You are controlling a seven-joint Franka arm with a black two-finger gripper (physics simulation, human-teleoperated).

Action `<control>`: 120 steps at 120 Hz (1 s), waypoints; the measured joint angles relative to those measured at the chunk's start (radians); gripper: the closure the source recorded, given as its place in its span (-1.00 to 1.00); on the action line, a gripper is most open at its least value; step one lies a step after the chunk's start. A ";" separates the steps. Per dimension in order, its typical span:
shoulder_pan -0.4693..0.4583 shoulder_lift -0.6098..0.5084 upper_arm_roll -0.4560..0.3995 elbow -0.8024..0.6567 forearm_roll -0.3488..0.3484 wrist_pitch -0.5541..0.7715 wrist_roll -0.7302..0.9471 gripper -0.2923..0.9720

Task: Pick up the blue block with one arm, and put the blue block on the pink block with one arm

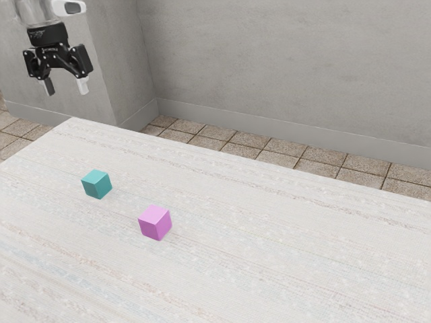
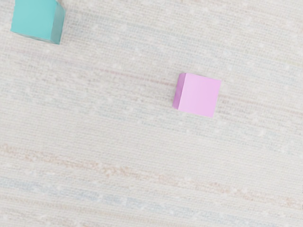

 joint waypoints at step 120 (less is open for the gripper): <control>0.046 0.126 0.275 -0.556 0.093 0.806 0.221 -0.54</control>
